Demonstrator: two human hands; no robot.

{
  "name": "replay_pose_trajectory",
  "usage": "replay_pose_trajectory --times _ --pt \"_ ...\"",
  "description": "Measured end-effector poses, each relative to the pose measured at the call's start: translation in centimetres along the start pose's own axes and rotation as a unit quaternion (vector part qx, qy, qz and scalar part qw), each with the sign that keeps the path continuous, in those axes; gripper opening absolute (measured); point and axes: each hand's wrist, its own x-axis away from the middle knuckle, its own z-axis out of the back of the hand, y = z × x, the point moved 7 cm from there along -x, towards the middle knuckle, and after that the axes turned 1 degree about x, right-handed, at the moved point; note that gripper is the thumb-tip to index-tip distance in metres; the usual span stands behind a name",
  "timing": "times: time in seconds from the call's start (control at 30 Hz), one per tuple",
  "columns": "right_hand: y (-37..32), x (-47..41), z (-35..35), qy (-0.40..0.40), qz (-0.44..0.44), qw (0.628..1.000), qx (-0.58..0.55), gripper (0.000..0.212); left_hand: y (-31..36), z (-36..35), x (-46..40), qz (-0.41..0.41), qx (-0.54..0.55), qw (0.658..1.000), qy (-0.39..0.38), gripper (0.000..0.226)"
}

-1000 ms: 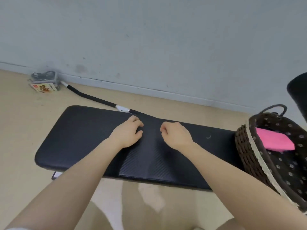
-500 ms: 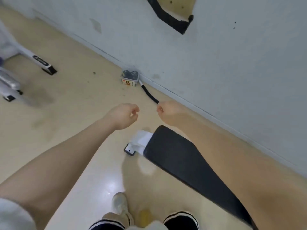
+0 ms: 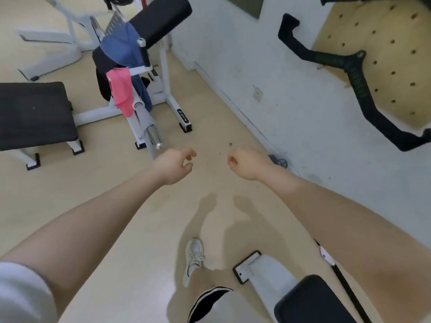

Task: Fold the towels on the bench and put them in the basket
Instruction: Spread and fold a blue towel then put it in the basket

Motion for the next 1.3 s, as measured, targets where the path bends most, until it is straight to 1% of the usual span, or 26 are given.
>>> replay_pose_trajectory --times 0.07,0.17,0.27,0.33,0.43,0.47,0.53,0.63,0.7,0.8,0.87,0.93,0.97,1.03,1.1,1.2,1.3 --pt "-1.7 -5.9 2.0 0.004 0.023 1.0 -0.017 0.025 -3.6 3.3 -2.9 0.034 0.014 0.999 0.023 0.032" --pt "-5.4 -13.7 3.8 -0.028 0.051 0.997 -0.046 0.025 -9.1 7.9 -5.8 0.101 0.077 0.99 0.055 0.03" --pt "-9.7 -20.0 5.0 -0.043 0.078 0.994 -0.064 0.024 -13.8 11.6 -8.2 0.125 0.092 0.986 0.067 0.029" --pt "-12.9 -23.2 4.9 -0.072 0.098 0.991 -0.062 0.024 -16.9 13.8 -9.2 0.141 0.1 0.982 0.077 0.03" --pt "-17.3 -28.2 5.3 -0.113 0.146 0.983 0.003 0.026 -22.4 17.0 -11.5 0.163 0.103 0.978 0.079 0.032" --pt "-18.6 -30.2 6.2 -0.113 0.158 0.981 0.015 0.026 -24.4 18.2 -12.5 0.167 0.103 0.977 0.083 0.033" --pt "-21.1 -34.5 8.7 -0.091 0.167 0.982 -0.003 0.026 -28.2 21.0 -14.5 0.166 0.106 0.976 0.092 0.033" --pt "-24.4 -41.5 11.5 -0.039 0.139 0.988 -0.055 0.024 -33.8 25.2 -18.0 0.15 0.095 0.981 0.079 0.034" --pt "-26.8 -45.8 12.3 -0.026 0.117 0.989 -0.084 0.024 -37.7 28.2 -20.3 0.143 0.082 0.984 0.069 0.034" --pt "-30.7 -51.5 12.5 -0.039 0.093 0.992 -0.07 0.025 -43.2 32.9 -23.4 0.138 0.081 0.985 0.059 0.034" --pt "-32.5 -55.5 12.8 -0.032 0.076 0.995 -0.047 0.021 -46.5 35.7 -26.1 0.128 0.073 0.988 0.046 0.033" --pt "-33.9 -58.9 12.9 -0.027 0.058 0.997 -0.046 0.027 -49.7 37.3 -28.9 0.127 0.07 0.989 0.028 0.032" --pt "-34.3 -60.4 12.8 -0.026 0.045 0.997 -0.05 0.031 -51.0 37.7 -30.4 0.125 0.072 0.989 0.015 0.031" --pt "-34.4 -63.1 13.1 -0.021 0.011 0.998 -0.063 0.026 -53.1 38.3 -34.0 0.108 0.062 0.992 -0.01 0.03" --pt "-34.1 -66.3 14.0 -0.006 -0.013 0.997 -0.071 0.028 -54.8 38.8 -37.8 0.09 0.048 0.994 -0.028 0.028" --pt "-32.8 -72.5 15.4 -0.012 -0.045 0.995 -0.087 0.027 -56.8 40.4 -43.9 0.061 0.049 0.996 -0.041 0.025" --pt "-31.8 -79.8 17.8 -0.001 -0.071 0.993 -0.097 0.028 -59.0 43.2 -50.1 0.053 0.053 0.996 -0.048 0.025"
